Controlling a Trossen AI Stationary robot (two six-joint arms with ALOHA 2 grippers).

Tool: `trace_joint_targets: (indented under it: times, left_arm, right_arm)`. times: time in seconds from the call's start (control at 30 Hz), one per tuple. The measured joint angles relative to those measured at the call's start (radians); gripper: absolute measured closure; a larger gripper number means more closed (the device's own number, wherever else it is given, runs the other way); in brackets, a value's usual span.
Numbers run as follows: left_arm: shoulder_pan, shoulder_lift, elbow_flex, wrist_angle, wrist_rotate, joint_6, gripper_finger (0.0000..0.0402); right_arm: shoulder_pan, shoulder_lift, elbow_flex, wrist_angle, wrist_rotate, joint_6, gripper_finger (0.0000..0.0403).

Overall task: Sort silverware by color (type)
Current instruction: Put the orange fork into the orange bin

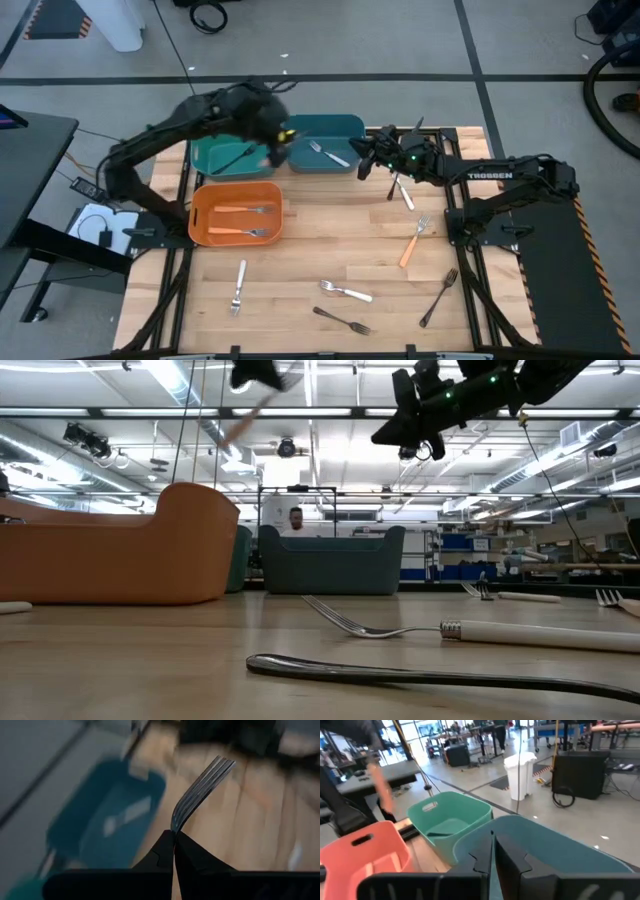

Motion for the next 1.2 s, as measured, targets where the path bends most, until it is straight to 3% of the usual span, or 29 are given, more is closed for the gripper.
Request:
trace_joint_targets:
  times: [0.17, 0.27, 0.43, 0.67, 1.2]
  left_arm:
    - [-0.036, -0.043, 0.0, -0.381, -0.004, 0.016, 0.0391]
    - [-0.09, -0.043, -0.034, -0.495, -0.002, 0.026, 0.039]
    - [-0.173, -0.063, -0.206, -0.488, 0.011, 0.027, 0.0389]
    - [-0.232, -0.118, -0.488, -0.336, 0.166, 0.0, 0.0388]
    - [-0.226, -0.125, -0.735, -0.188, 0.169, -0.021, 0.0382]
  right_arm:
    - [-0.022, 0.0, 0.0, -0.009, 0.0, -0.011, 0.0375]
    - [-0.035, 0.0, 0.0, 0.012, 0.0, -0.033, 0.0374]
    - [-0.047, 0.0, 0.0, 0.026, 0.0, -0.034, 0.0376]
    - [-0.048, 0.0, 0.0, 0.028, 0.0, -0.035, 0.0374]
    - [-0.048, 0.0, 0.0, 0.018, -0.001, -0.035, 0.0374]
